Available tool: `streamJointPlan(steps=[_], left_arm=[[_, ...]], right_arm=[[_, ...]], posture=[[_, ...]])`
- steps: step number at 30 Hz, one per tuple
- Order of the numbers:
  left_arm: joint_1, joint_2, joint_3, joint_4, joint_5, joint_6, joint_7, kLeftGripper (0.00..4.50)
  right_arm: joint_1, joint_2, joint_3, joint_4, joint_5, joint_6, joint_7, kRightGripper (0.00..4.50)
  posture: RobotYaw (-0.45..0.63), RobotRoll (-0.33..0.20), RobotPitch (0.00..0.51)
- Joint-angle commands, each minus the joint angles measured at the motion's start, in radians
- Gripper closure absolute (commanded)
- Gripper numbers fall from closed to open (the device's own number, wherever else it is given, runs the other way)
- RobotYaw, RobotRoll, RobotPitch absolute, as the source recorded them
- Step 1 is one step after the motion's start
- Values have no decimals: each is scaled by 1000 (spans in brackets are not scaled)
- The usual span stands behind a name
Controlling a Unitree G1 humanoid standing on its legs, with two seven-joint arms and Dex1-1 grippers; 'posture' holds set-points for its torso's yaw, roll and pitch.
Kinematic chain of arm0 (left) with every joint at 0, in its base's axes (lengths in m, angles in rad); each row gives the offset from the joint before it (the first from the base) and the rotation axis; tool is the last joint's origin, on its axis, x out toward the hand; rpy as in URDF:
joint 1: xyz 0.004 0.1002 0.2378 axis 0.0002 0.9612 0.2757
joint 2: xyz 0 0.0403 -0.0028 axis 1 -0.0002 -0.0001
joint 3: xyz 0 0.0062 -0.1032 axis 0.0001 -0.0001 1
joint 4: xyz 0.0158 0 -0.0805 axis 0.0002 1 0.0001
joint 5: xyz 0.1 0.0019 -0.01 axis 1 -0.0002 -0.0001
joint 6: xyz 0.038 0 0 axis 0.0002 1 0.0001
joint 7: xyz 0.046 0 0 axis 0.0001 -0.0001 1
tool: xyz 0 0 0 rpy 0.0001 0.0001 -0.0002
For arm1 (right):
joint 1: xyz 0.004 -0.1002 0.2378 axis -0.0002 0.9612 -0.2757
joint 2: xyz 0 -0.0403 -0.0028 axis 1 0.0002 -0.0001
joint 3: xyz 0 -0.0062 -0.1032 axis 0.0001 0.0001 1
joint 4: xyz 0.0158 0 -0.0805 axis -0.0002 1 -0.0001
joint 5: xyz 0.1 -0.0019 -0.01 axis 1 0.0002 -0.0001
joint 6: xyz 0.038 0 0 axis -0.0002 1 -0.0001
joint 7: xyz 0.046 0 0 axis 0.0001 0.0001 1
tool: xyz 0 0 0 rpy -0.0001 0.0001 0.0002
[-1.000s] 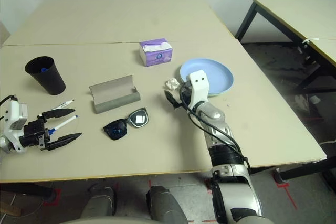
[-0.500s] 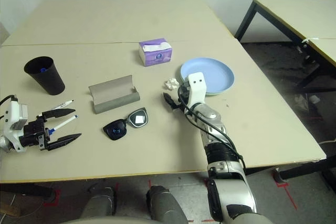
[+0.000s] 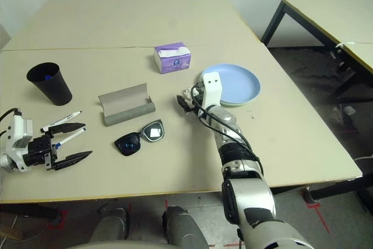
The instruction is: Organize and tidy the items on the table.
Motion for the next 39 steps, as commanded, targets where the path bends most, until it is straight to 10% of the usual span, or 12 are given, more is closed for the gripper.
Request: streamJointPlan(steps=[1,8,17,31,39], left_arm=[[17,-8,-13,-23,1,7,8,0],[8,-24,-35,-13,8,3,9,0],[-4,-27,-50,15,9,-7,-6,0],[-10,-44,-62,14,10,-10,4,0],[-5,-44,-65,14,11,-12,4,0]], right_arm=[[-1,4,-4,11,-2,-8,12,2106],[26,-12,-3,-65,-1,18,30,4481],[-22,-122,-64,-361,62,248,22,4481],[-67,-248,-89,-61,-6,184,-40,4481],[-58,-229,-83,-90,-13,189,-35,1645]], posture=[[-47,0,104],[-64,0,106],[-83,0,105],[-74,0,104],[-85,0,101]])
